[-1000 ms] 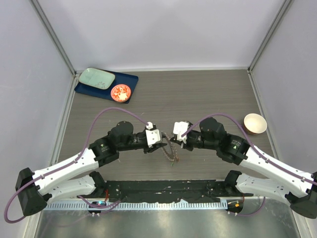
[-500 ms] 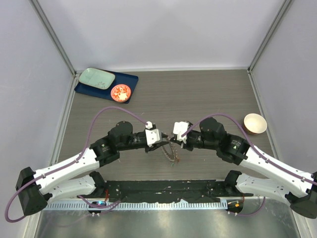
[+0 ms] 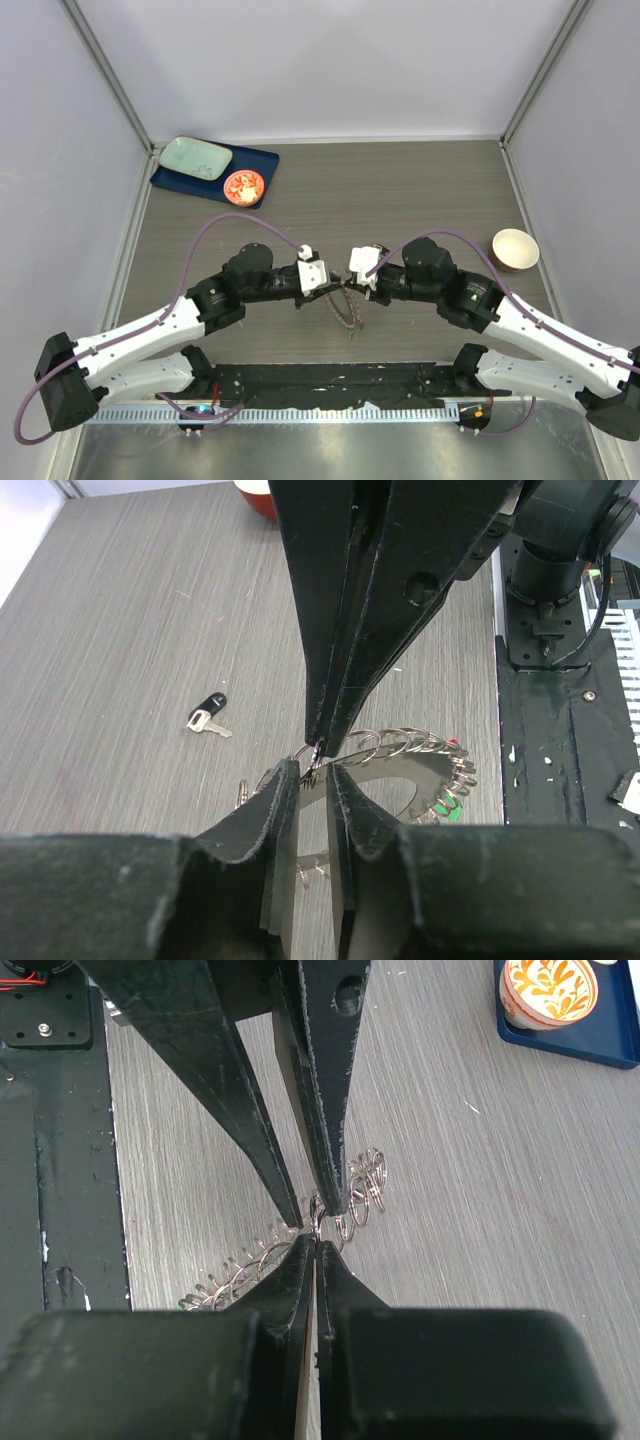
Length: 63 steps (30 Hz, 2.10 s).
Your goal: Put the keys on the keyring
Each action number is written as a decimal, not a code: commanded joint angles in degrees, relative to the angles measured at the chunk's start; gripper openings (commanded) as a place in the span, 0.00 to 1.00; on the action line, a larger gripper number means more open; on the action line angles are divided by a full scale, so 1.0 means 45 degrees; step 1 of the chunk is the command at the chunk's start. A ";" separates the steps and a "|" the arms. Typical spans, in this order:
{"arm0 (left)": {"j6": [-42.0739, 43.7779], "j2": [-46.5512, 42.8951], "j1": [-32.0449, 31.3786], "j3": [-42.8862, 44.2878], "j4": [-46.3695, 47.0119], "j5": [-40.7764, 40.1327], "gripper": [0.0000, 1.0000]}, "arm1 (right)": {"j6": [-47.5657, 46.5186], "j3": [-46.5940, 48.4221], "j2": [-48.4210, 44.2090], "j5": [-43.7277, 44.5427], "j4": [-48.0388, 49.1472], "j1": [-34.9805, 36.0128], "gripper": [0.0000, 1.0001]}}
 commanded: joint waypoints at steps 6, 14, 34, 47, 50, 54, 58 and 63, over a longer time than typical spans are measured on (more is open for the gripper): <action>-0.0160 0.0235 0.0035 0.0270 0.0065 -0.0009 0.09 | -0.0070 0.0160 -0.0334 -0.0333 0.1117 0.0081 0.01; -0.0667 0.0411 0.0035 -0.0178 0.0942 -0.0419 0.16 | 0.0398 0.0180 -0.0256 -0.0451 0.1390 0.0100 0.01; -0.1098 -0.0662 0.0035 -0.0765 0.0925 -0.2097 0.00 | 0.2448 -0.0074 -0.0860 0.1693 0.2425 0.0081 0.39; -0.1801 -0.2752 0.0133 -0.0104 -0.2335 -0.5010 0.00 | 0.5964 0.0140 0.0483 0.8261 0.1668 -0.1049 1.00; -0.1821 -0.3474 0.0133 0.0326 -0.3971 -0.5866 0.00 | 0.6667 0.0082 0.1753 0.7211 0.1429 -0.2864 0.94; -0.1782 -0.4314 0.0133 0.0717 -0.5382 -0.6435 0.00 | 0.6845 0.0139 0.3198 0.6928 0.1527 -0.4294 0.91; -0.1431 -0.5018 0.0133 0.0739 -0.6262 -0.6767 0.00 | 0.5968 0.0979 0.5170 0.6874 0.1158 -0.4703 0.85; -0.1430 -0.5682 0.0133 0.0485 -0.6479 -0.7060 0.00 | 0.5399 0.2052 0.7359 0.6640 0.0688 -0.4919 0.76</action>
